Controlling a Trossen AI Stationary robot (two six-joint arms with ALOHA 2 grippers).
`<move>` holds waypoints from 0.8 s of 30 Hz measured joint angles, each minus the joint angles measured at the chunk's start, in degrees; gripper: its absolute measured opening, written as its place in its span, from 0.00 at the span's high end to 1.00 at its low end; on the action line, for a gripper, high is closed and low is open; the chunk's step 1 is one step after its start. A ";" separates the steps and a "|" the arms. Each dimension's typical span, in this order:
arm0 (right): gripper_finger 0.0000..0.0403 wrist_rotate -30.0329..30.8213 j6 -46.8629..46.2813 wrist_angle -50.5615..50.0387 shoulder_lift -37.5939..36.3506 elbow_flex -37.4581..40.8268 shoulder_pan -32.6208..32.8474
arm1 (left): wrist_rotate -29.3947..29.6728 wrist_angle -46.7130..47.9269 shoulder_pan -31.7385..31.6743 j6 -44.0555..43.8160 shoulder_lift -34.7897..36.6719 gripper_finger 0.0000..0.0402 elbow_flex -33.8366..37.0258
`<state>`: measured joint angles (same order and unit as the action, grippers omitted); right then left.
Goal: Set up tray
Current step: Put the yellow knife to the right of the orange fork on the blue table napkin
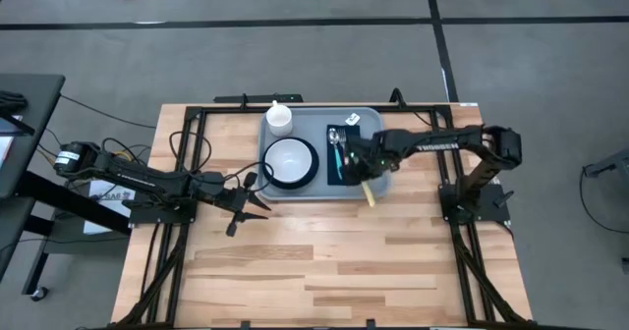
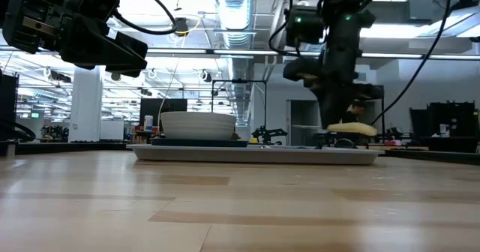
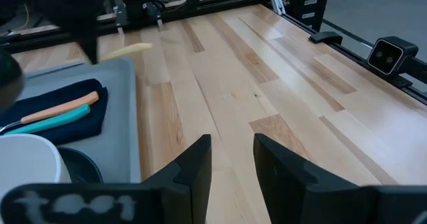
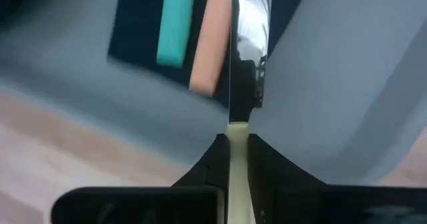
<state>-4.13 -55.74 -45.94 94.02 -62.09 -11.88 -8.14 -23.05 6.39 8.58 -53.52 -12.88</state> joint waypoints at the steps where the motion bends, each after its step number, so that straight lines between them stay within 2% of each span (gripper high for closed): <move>1: 0.96 0.26 0.24 0.76 0.00 -0.01 -1.28 | 0.00 0.00 0.00 0.00 -0.01 0.74 0.00; 10: 0.97 -0.66 0.32 8.82 3.28 -1.07 -8.66 | 0.00 0.28 -0.02 -0.70 0.00 0.74 0.00; 19: 0.97 -2.42 5.04 5.44 13.69 -8.94 -10.90 | -0.03 1.82 0.00 -0.76 -0.01 0.74 -0.04; 24: 0.96 -1.71 7.36 1.53 16.54 -12.63 -12.45 | -0.02 2.93 0.00 -1.14 0.00 0.74 -0.04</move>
<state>-5.84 -48.37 -44.40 110.56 -74.72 -24.32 -8.16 -20.11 6.39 7.44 -53.52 -12.93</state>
